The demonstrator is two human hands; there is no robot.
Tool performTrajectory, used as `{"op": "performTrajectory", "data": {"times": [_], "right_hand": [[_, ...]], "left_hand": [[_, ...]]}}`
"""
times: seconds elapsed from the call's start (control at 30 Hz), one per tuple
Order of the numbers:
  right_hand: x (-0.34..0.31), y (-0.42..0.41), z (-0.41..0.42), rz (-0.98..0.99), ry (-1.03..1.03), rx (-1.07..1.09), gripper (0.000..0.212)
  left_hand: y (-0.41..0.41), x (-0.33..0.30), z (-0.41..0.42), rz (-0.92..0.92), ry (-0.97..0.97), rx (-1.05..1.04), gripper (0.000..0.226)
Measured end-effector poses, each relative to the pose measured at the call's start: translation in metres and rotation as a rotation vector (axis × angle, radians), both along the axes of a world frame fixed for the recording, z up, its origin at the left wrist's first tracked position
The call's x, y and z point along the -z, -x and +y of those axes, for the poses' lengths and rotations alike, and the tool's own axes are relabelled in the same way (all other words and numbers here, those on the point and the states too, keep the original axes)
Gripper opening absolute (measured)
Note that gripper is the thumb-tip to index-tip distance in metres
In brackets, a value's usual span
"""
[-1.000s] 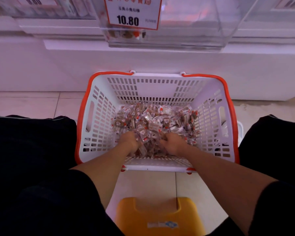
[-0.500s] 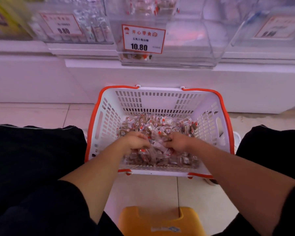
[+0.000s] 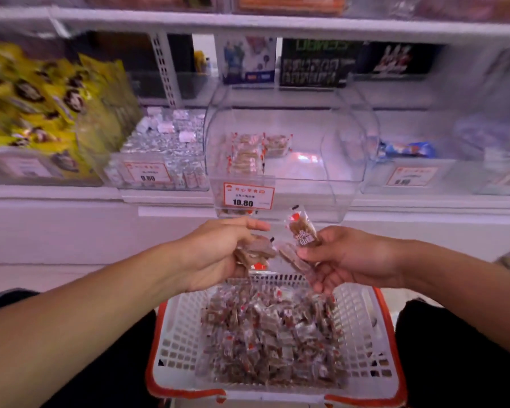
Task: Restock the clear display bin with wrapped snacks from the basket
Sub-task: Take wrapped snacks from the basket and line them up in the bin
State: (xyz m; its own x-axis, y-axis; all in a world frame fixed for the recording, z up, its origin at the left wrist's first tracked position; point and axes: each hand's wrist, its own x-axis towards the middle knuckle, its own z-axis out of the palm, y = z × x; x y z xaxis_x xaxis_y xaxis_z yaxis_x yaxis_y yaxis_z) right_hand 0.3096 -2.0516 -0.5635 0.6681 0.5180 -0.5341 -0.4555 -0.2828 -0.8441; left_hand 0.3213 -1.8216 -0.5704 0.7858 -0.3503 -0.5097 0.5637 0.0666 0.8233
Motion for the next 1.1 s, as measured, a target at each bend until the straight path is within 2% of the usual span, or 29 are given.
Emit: {"op": "performTrajectory", "data": {"times": [0.1,0.27,0.4,0.47,0.53,0.67,0.8,0.93,1.0,1.07,1.1], "right_hand": [[-0.009,-0.003,0.012,-0.115,0.035,0.062,0.025],[-0.013,-0.005,0.023,-0.315,0.277,0.016,0.038],[-0.022,-0.004,0.027,-0.594,0.582,-0.128,0.045],[-0.025,-0.004,0.027,-0.765,0.654,-0.182,0.047],[-0.026,-0.004,0.027,-0.852,0.682,-0.23,0.046],[-0.027,-0.003,0.019,-0.87,0.726,-0.214,0.068],[-0.029,-0.001,0.012,-0.85,0.809,-0.283,0.074],[-0.031,-0.001,0.012,-0.787,0.827,-0.379,0.082],[-0.032,-0.002,0.012,-0.774,0.797,-0.401,0.086],[-0.032,-0.001,0.012,-0.811,0.77,-0.358,0.083],[-0.031,0.001,0.012,-0.847,0.751,-0.317,0.084]], "left_hand": [[-0.001,-0.009,-0.008,-0.038,0.005,-0.044,0.023],[-0.001,-0.001,-0.02,-0.196,-0.105,0.077,0.027],[-0.004,0.002,-0.021,-0.184,-0.053,0.166,0.024],[-0.006,0.003,-0.025,-0.15,0.001,0.123,0.026],[-0.008,0.005,-0.029,-0.124,0.053,0.082,0.028],[-0.009,0.003,-0.03,-0.083,0.054,0.072,0.035],[-0.005,-0.003,-0.029,0.02,0.114,0.064,0.034],[-0.001,-0.007,-0.028,0.004,0.162,0.096,0.057],[0.0,-0.004,-0.031,-0.068,0.113,0.08,0.04],[0.0,-0.001,-0.036,-0.099,0.089,-0.026,0.011],[0.001,0.001,-0.037,-0.096,0.092,-0.088,0.005]]}}
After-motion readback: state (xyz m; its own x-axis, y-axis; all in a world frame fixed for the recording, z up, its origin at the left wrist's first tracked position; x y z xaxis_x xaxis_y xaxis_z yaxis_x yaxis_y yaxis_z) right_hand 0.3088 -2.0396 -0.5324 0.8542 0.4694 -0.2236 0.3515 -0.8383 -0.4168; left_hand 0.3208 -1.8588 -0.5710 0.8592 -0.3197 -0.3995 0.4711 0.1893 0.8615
